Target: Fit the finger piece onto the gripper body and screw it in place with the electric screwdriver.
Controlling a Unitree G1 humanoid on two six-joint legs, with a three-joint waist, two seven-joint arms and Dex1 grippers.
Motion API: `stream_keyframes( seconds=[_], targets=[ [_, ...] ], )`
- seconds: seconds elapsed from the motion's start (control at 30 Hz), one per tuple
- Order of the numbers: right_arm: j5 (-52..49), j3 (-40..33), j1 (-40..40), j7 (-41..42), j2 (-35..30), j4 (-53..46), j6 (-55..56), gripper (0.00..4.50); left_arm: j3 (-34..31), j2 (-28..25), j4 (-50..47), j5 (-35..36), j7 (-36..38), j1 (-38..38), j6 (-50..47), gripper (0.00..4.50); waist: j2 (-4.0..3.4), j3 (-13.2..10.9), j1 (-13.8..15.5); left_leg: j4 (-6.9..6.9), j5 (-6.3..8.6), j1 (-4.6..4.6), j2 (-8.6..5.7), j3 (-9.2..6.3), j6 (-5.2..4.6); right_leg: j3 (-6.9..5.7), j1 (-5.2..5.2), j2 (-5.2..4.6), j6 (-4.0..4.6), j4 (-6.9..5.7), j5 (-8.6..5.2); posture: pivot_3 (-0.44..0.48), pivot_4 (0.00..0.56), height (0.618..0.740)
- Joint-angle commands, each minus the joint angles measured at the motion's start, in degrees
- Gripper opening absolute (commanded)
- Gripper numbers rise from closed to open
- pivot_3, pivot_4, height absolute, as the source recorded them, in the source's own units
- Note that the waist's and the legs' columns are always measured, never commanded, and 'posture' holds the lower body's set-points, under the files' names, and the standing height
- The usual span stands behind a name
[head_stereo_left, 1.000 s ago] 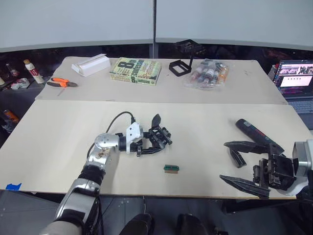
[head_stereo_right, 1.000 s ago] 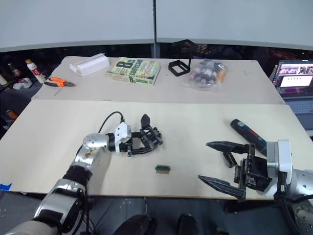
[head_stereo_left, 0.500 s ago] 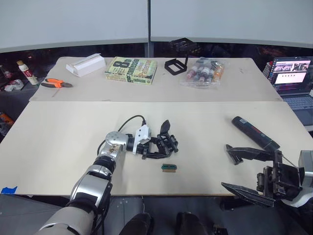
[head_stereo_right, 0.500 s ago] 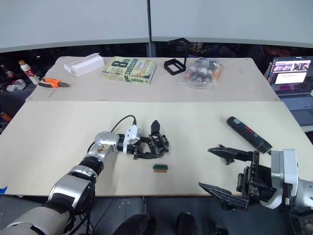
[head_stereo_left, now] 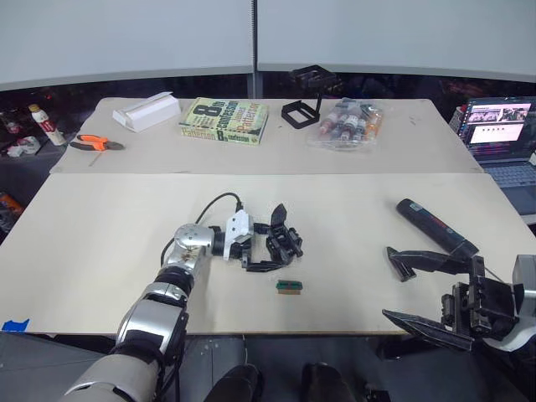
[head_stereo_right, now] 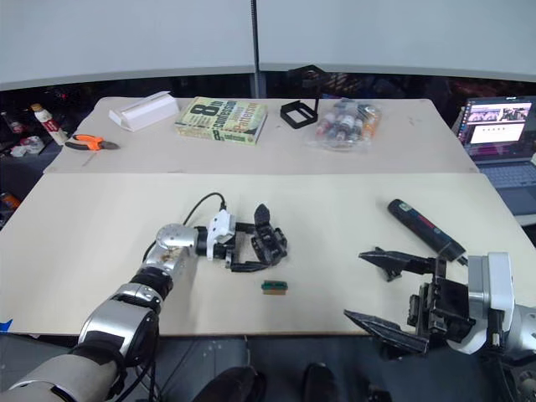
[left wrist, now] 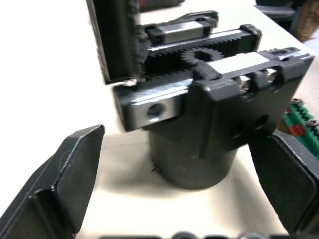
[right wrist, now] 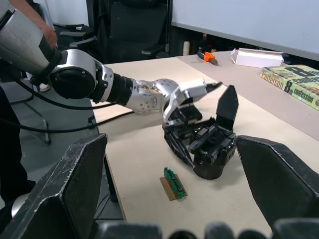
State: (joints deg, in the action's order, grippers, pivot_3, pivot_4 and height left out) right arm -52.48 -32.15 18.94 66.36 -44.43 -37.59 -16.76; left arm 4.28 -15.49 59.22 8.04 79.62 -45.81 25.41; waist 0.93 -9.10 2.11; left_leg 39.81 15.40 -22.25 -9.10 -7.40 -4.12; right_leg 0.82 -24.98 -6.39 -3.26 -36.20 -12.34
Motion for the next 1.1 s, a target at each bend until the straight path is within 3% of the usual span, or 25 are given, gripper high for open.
stream_keyframes(
  seconds=[0.03, 0.2, 0.3, 0.53, 0.73, 1.1],
  targets=[
    [0.0, -0.6, 0.5, 1.5, 0.4, -0.1, 1.4, 4.5, -1.4, -1.6, -7.5, 2.2, 0.4, 4.1, -1.3, 4.47, 0.0, 0.0, 0.0, 0.0, 0.0, 0.0, 0.0, 0.0, 0.0, 0.0, 0.0, 0.01, 0.0, 0.0, 0.0, 0.0, 0.15, 0.74],
    [1.6, -0.1, 0.1, 1.2, 2.3, 0.5, 2.9, 4.5, -2.1, -3.5, -29.8, 4.4, -7.2, 17.9, -11.6, 4.47, -0.07, 0.0, 0.0, -0.03, 0.01, 0.06, 0.01, 0.0, 0.0, 0.07, 0.04, -0.03, 0.0, 0.0, 0.0, 0.0, 0.15, 0.74],
    [2.4, 1.5, 0.7, 1.5, 3.7, 0.2, 3.6, 4.5, -1.4, -1.8, -41.8, 2.4, -17.2, 24.4, -17.7, 4.47, -0.08, 0.0, 0.3, -0.02, 0.01, 0.11, 0.01, 0.0, 0.0, 0.08, 0.08, 0.01, 0.01, 0.0, 0.0, 0.0, 0.15, 0.74],
    [2.8, 2.3, 0.6, 1.9, 4.3, 0.6, 4.1, 4.5, 2.5, 1.3, -55.2, -0.2, -29.5, 29.6, -30.6, 4.47, -0.11, 0.1, 0.7, -0.03, 0.03, 0.27, -0.01, 0.0, -0.01, 0.07, 0.28, 0.17, -0.01, 0.06, 0.01, 0.0, 0.15, 0.74],
    [3.1, 2.8, 0.5, 2.1, 4.6, 0.6, 4.1, 4.5, 5.0, 2.6, -59.2, -1.4, -35.5, 30.9, -35.4, 4.47, -0.15, 0.1, 0.6, -0.07, 0.02, 0.32, 0.03, 0.0, 0.01, 0.08, 0.3, 0.17, 0.0, 0.06, 0.0, 0.0, 0.15, 0.74],
    [2.6, 2.5, 0.6, 1.1, 4.3, -0.4, 3.4, 4.5, 7.6, 4.8, -54.5, -3.6, -40.6, 29.3, -33.5, 4.47, -0.16, 0.1, 0.8, -0.07, 0.13, 0.47, 0.02, 0.0, 0.14, 0.05, 0.49, 0.16, -0.01, 0.11, 0.0, 0.0, 0.15, 0.74]
  ],
)
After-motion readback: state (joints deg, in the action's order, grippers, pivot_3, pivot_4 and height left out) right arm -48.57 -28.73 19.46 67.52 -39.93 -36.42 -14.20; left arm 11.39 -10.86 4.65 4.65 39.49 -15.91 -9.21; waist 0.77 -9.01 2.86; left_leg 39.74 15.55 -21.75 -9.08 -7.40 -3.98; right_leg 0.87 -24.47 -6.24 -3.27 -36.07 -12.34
